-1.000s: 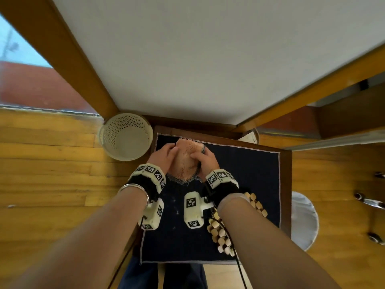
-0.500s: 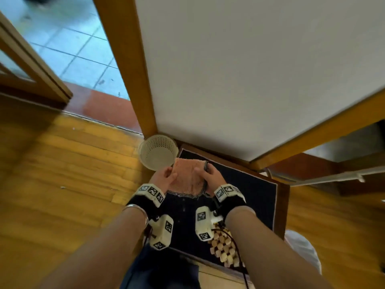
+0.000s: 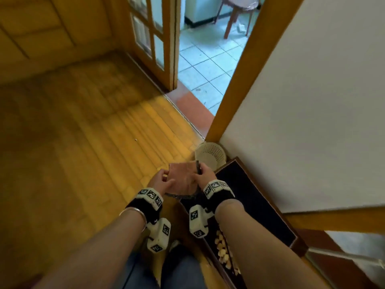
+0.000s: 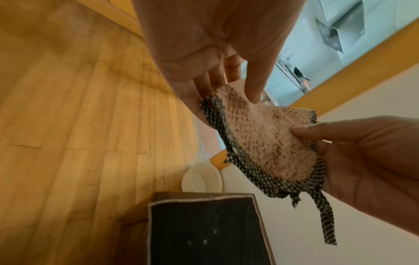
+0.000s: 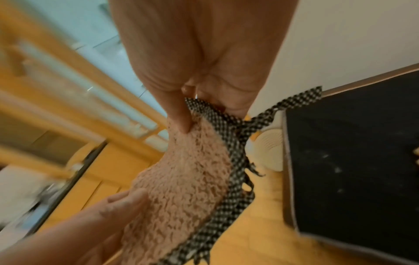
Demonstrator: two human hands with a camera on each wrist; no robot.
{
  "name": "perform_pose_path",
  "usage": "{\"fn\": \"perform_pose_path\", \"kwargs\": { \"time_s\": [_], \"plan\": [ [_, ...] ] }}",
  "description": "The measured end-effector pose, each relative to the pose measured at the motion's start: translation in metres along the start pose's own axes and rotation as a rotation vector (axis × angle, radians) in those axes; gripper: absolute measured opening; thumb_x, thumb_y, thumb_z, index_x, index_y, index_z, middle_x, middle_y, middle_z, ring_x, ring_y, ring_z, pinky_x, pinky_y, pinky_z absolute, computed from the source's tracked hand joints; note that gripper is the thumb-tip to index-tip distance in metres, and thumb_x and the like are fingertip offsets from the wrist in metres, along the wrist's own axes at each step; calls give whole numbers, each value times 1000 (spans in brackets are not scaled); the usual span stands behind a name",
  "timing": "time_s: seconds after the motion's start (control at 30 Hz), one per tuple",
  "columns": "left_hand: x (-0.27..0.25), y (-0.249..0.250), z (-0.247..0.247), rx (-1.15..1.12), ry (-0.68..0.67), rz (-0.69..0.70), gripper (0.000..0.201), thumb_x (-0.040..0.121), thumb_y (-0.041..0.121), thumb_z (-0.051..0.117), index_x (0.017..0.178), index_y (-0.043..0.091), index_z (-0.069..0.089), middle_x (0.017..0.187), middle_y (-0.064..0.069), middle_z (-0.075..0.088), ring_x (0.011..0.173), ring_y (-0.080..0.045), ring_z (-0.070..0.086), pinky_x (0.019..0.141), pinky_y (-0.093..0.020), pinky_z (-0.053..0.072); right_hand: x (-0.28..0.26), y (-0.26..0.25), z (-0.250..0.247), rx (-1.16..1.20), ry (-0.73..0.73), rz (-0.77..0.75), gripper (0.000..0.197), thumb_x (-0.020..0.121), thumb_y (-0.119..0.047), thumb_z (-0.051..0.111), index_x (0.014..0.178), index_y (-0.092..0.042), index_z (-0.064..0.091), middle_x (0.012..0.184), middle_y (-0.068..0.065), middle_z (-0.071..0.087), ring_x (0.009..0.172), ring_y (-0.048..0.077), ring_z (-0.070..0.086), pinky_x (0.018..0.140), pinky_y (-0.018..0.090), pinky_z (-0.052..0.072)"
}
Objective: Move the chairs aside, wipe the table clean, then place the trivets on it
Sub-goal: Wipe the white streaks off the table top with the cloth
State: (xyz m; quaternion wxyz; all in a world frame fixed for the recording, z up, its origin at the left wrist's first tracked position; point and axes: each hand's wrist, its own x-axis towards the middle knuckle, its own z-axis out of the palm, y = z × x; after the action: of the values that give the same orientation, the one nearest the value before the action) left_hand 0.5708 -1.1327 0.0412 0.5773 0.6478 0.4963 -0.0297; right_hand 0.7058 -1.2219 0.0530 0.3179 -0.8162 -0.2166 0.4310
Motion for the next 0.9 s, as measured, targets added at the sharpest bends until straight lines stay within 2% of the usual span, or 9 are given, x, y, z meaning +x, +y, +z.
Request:
{"fn": "perform_pose_path", "kwargs": {
  "time_s": [0.1, 0.2, 0.3, 0.43, 0.53, 0.6, 0.67, 0.77, 0.9],
  "plan": [
    [-33, -39, -53, -67, 132, -43, 33, 93, 13, 58, 124, 5, 51, 115, -17, 62, 103, -31, 61, 82, -36, 50, -12, -38, 58, -170, -103, -64, 43, 91, -4, 52, 133, -11, 51, 126, 11, 61, 116, 29, 57, 90, 30, 47],
    [-74, -89, -107, -140, 272, -82, 34, 93, 14, 57, 126, 5, 51, 118, -19, 61, 104, -32, 60, 84, -36, 49, -38, -76, 127, -277, -231, -142, 45, 93, -6, 52, 137, -11, 47, 130, 13, 59, 117, 31, 56, 93, 35, 48],
    [-127, -148, -156, -218, 418, -130, 34, 95, 15, 54, 127, 5, 50, 119, -18, 60, 105, -32, 59, 79, -31, 46, -79, -111, 205, -333, -354, -230, 40, 94, -8, 53, 134, -9, 50, 125, 15, 61, 113, 30, 58, 92, 37, 49],
    [-216, -229, -216, -371, 624, -204, 34, 94, 12, 55, 126, 5, 51, 118, -17, 61, 104, -34, 60, 81, -36, 49, -152, -150, 314, -332, -538, -311, 31, 99, -12, 50, 127, 0, 54, 121, 21, 61, 100, 19, 57, 71, 19, 45],
    [-289, -294, -256, -369, 740, -298, 35, 91, 14, 57, 126, 10, 53, 116, -12, 63, 102, -30, 61, 80, -32, 50, -208, -161, 405, -500, -650, -423, 33, 98, -13, 50, 130, -7, 53, 124, 14, 61, 113, 27, 58, 86, 26, 45],
    [-340, -335, -275, -388, 843, -357, 34, 90, 15, 59, 123, 11, 55, 113, -12, 63, 102, -30, 61, 79, -29, 47, -251, -165, 459, -589, -737, -497, 36, 97, -11, 51, 133, -8, 51, 130, 12, 59, 119, 27, 56, 97, 31, 44],
    [-387, -372, -285, -382, 954, -413, 34, 89, 17, 60, 121, 9, 57, 112, -12, 64, 105, -29, 60, 84, -29, 45, -294, -166, 509, -651, -826, -565, 39, 96, -11, 52, 135, -9, 50, 133, 11, 57, 123, 27, 53, 104, 34, 40],
    [-450, -416, -292, -448, 1101, -516, 33, 86, 19, 63, 119, 13, 58, 109, -9, 65, 100, -26, 60, 83, -29, 43, -352, -167, 574, -707, -950, -678, 37, 95, -13, 54, 132, -12, 52, 134, 9, 57, 126, 27, 51, 105, 35, 39],
    [-521, -470, -290, -580, 1308, -636, 30, 86, 16, 64, 115, 10, 59, 104, -9, 66, 97, -26, 61, 78, -25, 42, -432, -167, 645, -884, -1136, -822, 41, 98, -15, 48, 139, -16, 47, 141, 6, 52, 129, 25, 48, 102, 27, 36]
  ]
}}
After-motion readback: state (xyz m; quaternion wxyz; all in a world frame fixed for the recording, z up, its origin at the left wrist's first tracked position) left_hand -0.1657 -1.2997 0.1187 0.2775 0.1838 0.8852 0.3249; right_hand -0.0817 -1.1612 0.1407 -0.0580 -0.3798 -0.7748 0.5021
